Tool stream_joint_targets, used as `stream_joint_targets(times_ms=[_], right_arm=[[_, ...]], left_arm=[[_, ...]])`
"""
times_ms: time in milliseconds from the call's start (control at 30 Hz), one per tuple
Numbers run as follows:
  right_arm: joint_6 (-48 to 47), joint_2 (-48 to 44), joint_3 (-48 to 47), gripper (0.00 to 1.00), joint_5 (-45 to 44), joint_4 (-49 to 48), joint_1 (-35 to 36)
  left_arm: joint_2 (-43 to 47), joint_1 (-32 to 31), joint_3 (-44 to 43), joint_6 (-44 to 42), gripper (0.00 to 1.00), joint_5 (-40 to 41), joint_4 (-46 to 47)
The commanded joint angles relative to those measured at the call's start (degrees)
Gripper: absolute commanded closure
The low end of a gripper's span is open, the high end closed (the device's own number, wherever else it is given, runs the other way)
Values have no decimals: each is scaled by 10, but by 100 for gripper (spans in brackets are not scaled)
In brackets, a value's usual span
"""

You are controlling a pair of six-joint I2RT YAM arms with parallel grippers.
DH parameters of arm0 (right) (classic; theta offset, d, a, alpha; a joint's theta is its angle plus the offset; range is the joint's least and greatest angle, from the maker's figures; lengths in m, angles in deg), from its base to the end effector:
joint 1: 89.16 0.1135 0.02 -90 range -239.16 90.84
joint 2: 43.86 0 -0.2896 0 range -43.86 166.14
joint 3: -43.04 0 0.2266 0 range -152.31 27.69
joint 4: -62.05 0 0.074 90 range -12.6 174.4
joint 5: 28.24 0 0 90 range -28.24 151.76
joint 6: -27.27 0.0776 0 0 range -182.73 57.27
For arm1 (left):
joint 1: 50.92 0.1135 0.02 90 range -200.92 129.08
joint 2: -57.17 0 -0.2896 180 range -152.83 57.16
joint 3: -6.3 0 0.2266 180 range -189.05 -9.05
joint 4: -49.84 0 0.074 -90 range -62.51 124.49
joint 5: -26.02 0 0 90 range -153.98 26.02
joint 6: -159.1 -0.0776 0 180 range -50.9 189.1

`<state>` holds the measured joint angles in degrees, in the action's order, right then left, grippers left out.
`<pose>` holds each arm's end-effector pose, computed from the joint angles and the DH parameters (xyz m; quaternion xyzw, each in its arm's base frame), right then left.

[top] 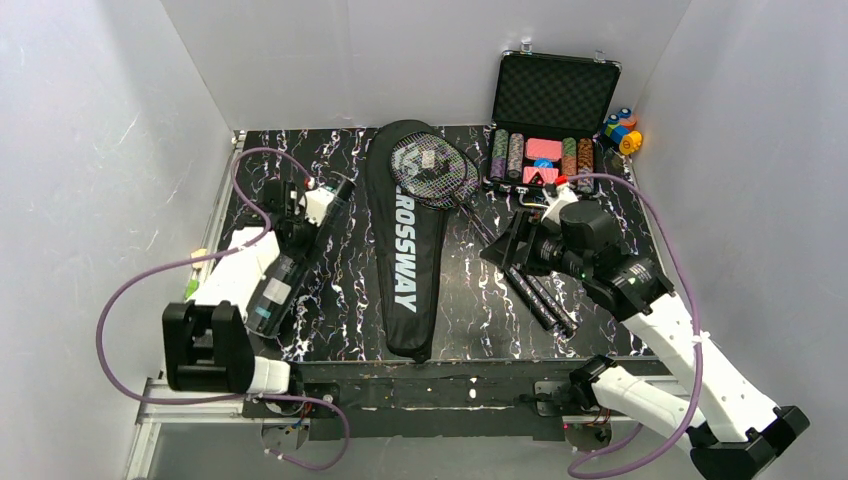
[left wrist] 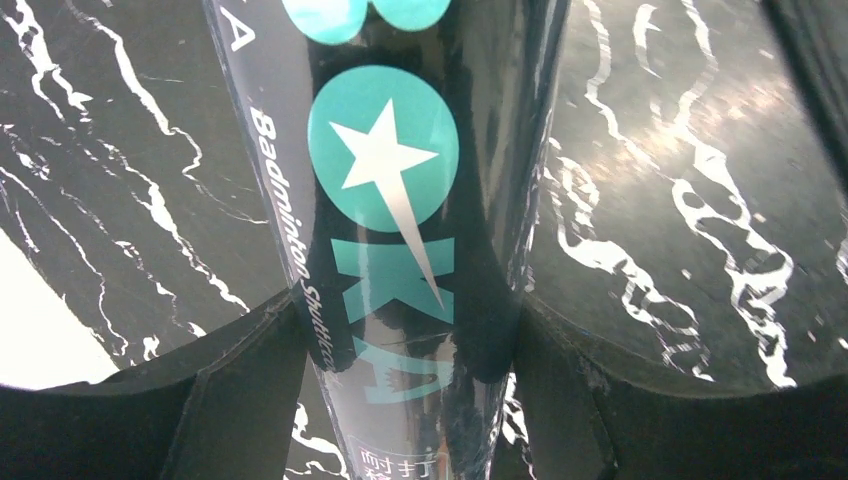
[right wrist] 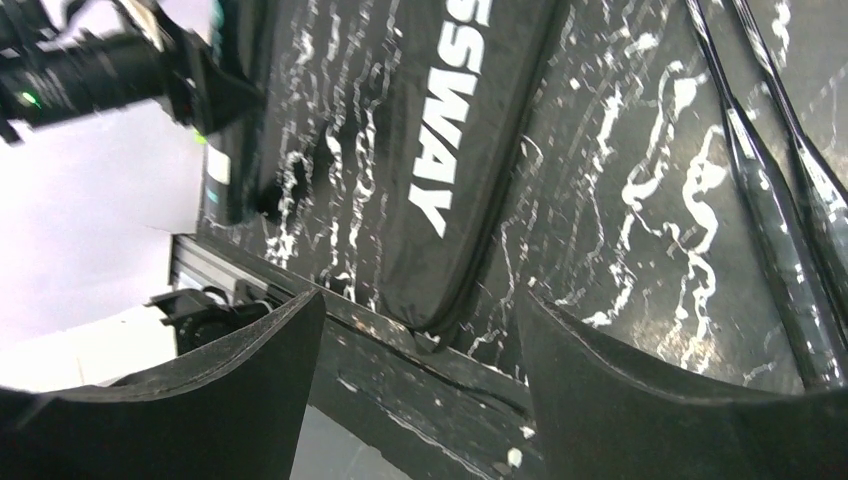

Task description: Pack up the badminton gear

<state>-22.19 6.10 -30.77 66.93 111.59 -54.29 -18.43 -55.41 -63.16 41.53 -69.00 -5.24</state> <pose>0.1414 0.1071 0.3613 0.0179 0.8459 0.3554 0.3973 0.2448 -0.0260 0.2372 0.2777 0.9271 0.0081 0.2517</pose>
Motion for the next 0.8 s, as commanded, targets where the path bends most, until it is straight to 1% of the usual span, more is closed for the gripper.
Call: stream_joint_targets(times_ms=[0,100,167,233,400,500,533,567,633,667,700,767], right_arm=[[14,-22,35,21,-13,16,-3],[22,-28,54,21,-14,19,-3],[26,-28,63,21,-15,23,-3],[28,-25,67,20,-15,27,-3],[23,-9,58,20,-21,42,-4],[16,6,45,18,-25,50,-5],[14,12,40,18,-26,52,-6],[9,19,34,18,-27,52,-7],[2,35,24,17,-29,55,-9],[-4,45,17,16,-29,57,-11],[-10,55,9,15,-31,59,-15],[-22,76,-6,14,-32,61,-23]], left_arm=[[-46,17,-46,23,100,27,21],[-83,18,-57,21,100,40,29],[-112,20,-63,26,97,42,34],[-135,24,-64,32,93,64,42],[-182,38,-67,35,81,77,59],[-197,41,-76,38,71,82,59],[-198,41,-79,40,66,81,59],[-195,41,-82,40,56,79,59],[-184,41,-90,41,34,74,53],[-174,41,-95,41,30,70,45],[-162,41,-105,41,23,63,34],[-128,41,-122,46,4,34,11]])
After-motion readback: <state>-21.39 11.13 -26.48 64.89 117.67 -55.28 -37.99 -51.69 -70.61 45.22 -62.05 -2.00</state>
